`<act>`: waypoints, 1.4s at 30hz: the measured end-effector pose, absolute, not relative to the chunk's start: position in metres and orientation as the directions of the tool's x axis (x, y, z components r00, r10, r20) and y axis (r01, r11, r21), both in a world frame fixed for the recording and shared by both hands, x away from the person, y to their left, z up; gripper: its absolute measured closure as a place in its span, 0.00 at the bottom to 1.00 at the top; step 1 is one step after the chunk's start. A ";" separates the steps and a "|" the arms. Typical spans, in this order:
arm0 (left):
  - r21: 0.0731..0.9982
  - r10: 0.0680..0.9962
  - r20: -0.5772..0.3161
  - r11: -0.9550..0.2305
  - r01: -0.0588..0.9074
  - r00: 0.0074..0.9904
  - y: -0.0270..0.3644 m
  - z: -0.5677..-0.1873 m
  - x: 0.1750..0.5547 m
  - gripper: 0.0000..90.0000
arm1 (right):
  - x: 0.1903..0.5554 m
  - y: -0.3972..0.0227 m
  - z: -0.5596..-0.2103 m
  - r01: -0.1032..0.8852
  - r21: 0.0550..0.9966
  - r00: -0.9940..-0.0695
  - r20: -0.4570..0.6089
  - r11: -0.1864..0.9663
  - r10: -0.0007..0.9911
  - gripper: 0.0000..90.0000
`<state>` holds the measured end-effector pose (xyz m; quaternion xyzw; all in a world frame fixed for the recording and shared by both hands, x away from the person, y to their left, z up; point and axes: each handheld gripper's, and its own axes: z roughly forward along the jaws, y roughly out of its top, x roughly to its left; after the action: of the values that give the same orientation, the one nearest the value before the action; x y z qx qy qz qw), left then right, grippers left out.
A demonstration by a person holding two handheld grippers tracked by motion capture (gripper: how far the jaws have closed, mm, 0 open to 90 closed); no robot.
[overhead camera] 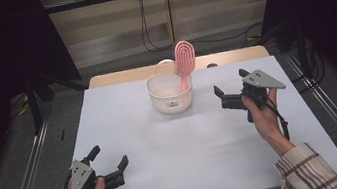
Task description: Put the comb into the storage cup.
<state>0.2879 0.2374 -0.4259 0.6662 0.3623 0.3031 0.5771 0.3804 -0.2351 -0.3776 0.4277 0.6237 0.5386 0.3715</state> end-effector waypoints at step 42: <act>0.988 0.840 -0.035 -0.051 0.144 0.541 0.237 -0.425 0.286 0.02 | 0.297 -0.283 -0.404 0.114 0.990 -0.269 -0.049 0.083 0.962 0.00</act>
<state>0.2859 0.2373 -0.4252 0.6597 0.3731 0.3008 0.5789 0.2974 -0.2830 -0.4041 0.4416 0.6091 0.5134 0.4128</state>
